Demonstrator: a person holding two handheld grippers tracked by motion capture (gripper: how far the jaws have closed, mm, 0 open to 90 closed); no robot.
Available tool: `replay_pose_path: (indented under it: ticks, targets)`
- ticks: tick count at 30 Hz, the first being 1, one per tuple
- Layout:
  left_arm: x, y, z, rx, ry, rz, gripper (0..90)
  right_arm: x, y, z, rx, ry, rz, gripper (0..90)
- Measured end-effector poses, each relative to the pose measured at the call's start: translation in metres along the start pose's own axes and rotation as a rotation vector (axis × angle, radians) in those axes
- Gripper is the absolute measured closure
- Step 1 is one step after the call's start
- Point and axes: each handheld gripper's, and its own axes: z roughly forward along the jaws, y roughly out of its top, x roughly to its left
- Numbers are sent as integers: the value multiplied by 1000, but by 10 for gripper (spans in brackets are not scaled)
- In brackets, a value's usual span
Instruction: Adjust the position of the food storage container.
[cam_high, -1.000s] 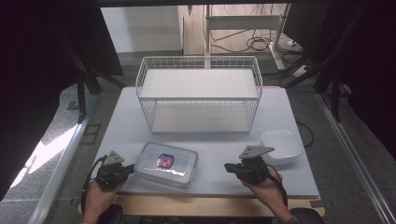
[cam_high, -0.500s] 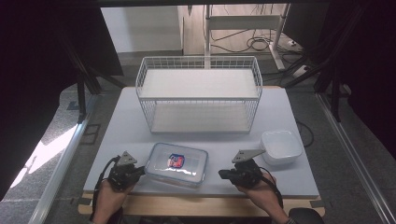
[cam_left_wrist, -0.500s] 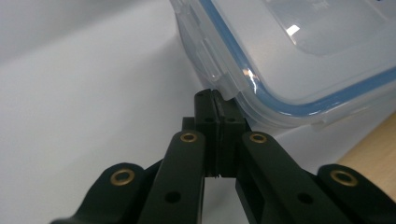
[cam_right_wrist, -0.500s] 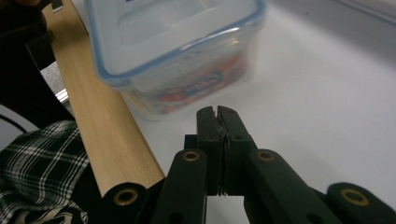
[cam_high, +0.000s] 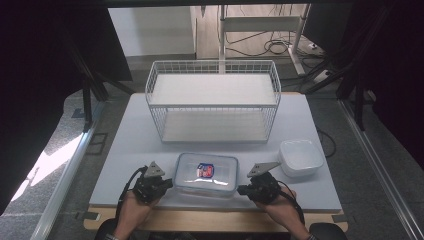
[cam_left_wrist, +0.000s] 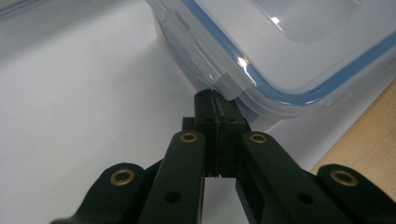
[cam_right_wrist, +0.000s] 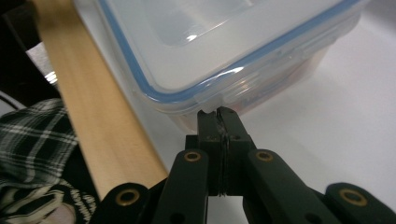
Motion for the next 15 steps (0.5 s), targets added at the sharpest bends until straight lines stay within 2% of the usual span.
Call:
replay_pose_path:
  ticks: [2, 6, 10, 13, 15]
  targets:
    - [-4, 7, 7, -5, -7, 17, 900, -11, -2, -5, -19, -26, 21, 893]
    - [-5, 12, 12, -7, -4, 28, 900, -21, -3, -8, -33, -45, 45, 894]
    - [-3, 12, 12, -12, -19, 14, 885, -24, -3, -8, -36, -42, 45, 893]
    - [0, 10, 5, -22, 4, 17, 859, -23, -3, -13, -31, -59, 26, 879]
    - [2, 9, 3, -27, 5, 17, 823, -24, -4, -15, -35, -67, 27, 871]
